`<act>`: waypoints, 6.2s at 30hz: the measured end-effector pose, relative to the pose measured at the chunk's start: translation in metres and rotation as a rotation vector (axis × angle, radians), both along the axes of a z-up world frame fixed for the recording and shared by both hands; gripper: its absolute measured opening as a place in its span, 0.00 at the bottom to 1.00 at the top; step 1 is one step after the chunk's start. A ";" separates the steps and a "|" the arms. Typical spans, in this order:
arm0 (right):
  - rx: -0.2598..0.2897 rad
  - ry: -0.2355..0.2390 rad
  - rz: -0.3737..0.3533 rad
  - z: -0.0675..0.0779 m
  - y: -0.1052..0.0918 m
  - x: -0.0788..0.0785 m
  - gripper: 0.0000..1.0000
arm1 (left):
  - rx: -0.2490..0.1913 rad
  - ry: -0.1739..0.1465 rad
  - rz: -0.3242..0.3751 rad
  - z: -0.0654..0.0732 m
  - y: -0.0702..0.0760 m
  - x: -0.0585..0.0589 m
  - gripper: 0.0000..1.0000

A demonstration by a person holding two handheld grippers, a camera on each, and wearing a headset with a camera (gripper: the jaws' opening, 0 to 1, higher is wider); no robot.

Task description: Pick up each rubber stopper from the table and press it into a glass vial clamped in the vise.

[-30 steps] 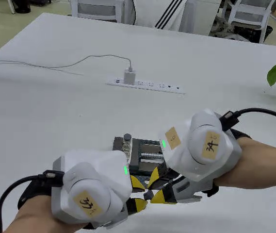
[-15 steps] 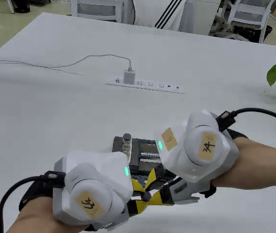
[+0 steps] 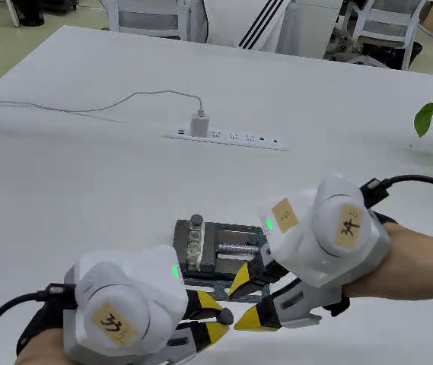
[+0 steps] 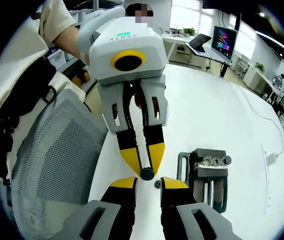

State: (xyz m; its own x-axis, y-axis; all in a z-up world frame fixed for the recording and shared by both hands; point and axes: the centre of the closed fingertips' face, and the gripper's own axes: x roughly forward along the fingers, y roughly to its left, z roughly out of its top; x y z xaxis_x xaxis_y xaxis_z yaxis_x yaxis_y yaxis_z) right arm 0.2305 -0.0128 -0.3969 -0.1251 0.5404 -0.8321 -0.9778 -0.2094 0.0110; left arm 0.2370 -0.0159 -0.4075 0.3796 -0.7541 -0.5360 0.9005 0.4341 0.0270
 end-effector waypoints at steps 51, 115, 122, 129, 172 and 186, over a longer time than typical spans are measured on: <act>0.053 0.047 0.035 0.008 -0.002 -0.001 0.07 | -0.134 -0.003 0.038 0.015 -0.008 0.003 0.04; -0.167 -0.162 0.201 0.011 0.031 0.099 0.06 | -0.070 -0.018 0.376 -0.007 0.089 0.027 0.79; -0.209 -0.185 0.255 0.007 0.040 0.107 0.06 | -0.069 -0.022 0.376 -0.007 0.089 0.028 0.78; -0.268 -0.224 0.312 -0.001 0.046 0.115 0.06 | -0.070 -0.019 0.379 -0.007 0.090 0.028 0.78; -0.448 -0.248 0.324 -0.035 0.056 0.127 0.05 | -0.090 0.004 0.402 -0.013 0.094 0.023 0.73; -0.448 -0.184 0.137 -0.035 0.057 0.127 0.04 | -0.095 0.010 0.405 -0.014 0.091 0.026 0.72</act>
State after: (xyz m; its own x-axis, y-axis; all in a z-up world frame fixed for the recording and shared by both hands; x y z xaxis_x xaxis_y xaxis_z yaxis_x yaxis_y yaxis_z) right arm 0.3574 0.0441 -0.4314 0.0002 0.1141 -0.9935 -0.9358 -0.3503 -0.0404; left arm 0.2626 0.0755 -0.4210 0.6507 -0.5912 -0.4766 0.6564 0.7535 -0.0385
